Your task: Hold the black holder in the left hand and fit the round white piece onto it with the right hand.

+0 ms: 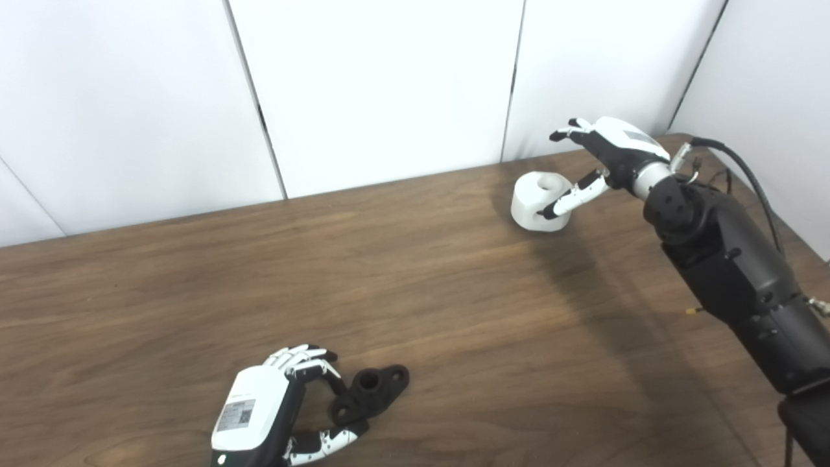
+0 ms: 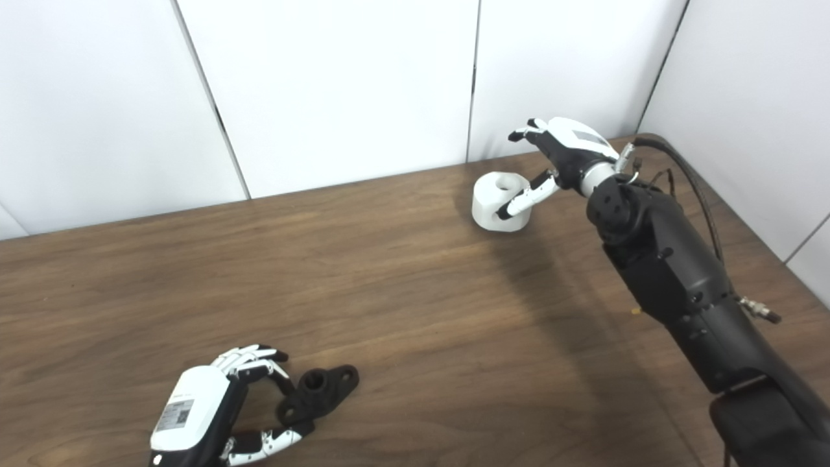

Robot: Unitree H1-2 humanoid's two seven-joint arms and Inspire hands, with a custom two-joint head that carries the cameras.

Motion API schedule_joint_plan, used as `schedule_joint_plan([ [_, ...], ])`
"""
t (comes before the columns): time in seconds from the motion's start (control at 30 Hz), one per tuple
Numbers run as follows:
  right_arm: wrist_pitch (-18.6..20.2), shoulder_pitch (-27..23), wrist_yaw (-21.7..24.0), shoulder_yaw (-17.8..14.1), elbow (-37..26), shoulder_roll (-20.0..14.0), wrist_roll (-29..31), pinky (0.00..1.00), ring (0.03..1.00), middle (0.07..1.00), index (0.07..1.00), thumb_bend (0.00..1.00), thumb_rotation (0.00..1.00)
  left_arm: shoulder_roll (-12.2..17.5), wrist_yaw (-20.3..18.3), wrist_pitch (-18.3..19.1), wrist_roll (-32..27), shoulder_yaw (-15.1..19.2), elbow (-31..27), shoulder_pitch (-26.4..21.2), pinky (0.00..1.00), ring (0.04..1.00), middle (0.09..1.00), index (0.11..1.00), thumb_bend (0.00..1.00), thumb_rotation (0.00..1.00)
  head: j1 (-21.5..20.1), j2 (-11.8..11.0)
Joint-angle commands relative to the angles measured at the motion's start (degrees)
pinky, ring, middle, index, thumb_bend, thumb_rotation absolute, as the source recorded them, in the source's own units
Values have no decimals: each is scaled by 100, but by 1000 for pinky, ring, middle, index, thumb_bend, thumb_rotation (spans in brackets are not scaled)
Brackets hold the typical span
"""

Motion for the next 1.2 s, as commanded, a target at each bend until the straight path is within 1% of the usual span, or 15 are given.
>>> schedule_joint_plan([
  [0.0,39,-330,40,-33,-25,-177,-103,1000,1000,1000,878,1000,299,60,-422,297,75,-35,201,205,822,826,759,488,518,46,9,-6],
  [0.17,43,-374,99,34,72,-114,-232,1000,1000,1000,878,1000,301,41,-419,284,96,-42,196,194,825,827,761,487,518,46,31,-26],
  [0.3,-21,-390,35,93,181,-101,-252,1000,1000,1000,875,989,310,23,-425,298,89,-39,192,192,825,828,765,487,518,47,40,-40],
  [0.43,-175,-449,-51,198,358,-120,-335,1000,1000,1000,859,981,324,6,-378,269,76,-28,197,201,824,829,764,487,518,47,41,-50],
  [0.57,-204,-517,-100,265,502,-108,-415,1000,1000,1000,849,969,326,-6,-382,263,82,-27,204,199,823,835,767,487,518,47,54,-65],
  [0.77,-248,-545,-209,272,656,-63,-397,1000,1000,1000,836,956,316,-40,-434,312,81,-16,171,205,825,839,771,488,518,47,79,-56],
  [0.93,-305,-555,-271,265,770,-48,-376,1000,1000,1000,815,940,307,-43,-393,272,80,-19,186,207,831,839,771,487,518,47,96,-59],
  [1.17,-415,-535,-380,236,843,-57,-325,1000,1000,1000,785,929,316,-79,-385,307,169,-32,147,216,821,835,767,488,518,46,113,-59],
])
